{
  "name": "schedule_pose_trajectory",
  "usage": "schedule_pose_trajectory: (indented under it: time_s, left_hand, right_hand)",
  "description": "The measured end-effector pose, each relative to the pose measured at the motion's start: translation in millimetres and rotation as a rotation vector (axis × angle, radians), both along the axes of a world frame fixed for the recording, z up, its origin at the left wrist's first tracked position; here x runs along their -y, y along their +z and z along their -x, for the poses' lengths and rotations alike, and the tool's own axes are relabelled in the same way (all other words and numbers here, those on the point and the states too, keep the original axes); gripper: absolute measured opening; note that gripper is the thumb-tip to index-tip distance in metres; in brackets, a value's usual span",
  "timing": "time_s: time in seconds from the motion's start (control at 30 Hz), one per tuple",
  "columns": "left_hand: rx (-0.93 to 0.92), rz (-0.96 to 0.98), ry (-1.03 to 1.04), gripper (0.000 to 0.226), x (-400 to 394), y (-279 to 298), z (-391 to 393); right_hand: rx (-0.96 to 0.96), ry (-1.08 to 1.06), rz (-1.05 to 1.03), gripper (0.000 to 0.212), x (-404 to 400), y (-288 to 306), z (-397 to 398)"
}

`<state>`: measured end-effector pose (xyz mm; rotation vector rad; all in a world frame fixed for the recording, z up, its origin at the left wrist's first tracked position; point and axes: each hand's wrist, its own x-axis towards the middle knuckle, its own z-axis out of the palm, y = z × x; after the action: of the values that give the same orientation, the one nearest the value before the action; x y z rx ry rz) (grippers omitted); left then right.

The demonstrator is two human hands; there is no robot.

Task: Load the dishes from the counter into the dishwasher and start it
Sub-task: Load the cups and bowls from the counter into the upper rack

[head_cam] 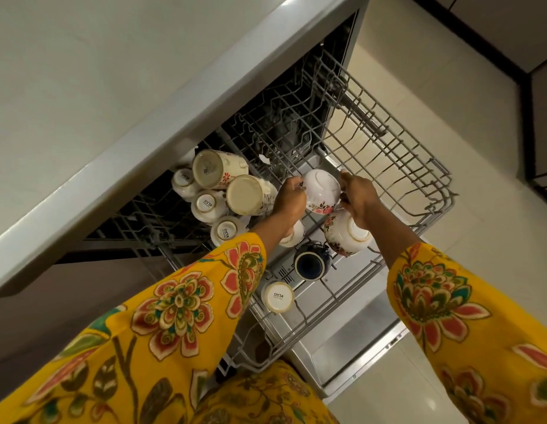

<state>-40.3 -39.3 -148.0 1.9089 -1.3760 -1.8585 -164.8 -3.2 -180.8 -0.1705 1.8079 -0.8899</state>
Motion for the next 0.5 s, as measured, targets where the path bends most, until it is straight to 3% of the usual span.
schedule_pose_trajectory:
  time_s: [0.17, 0.4, 0.5]
  left_hand:
    - [-0.048, -0.005, 0.067, 0.045, -8.8, 13.3, -13.0]
    - [-0.167, -0.013, 0.243, 0.031, -23.1, 36.4, -44.5]
    - [-0.246, -0.062, 0.376, 0.038, -32.9, 48.3, -68.1]
  right_hand:
    - [-0.118, 0.021, -0.017, 0.027, -5.8, 12.2, -5.7]
    - [-0.115, 0.017, 0.066, 0.038, -21.5, 45.9, -41.9]
    - [-0.148, 0.069, 0.073, 0.04, -29.2, 61.8, -69.8]
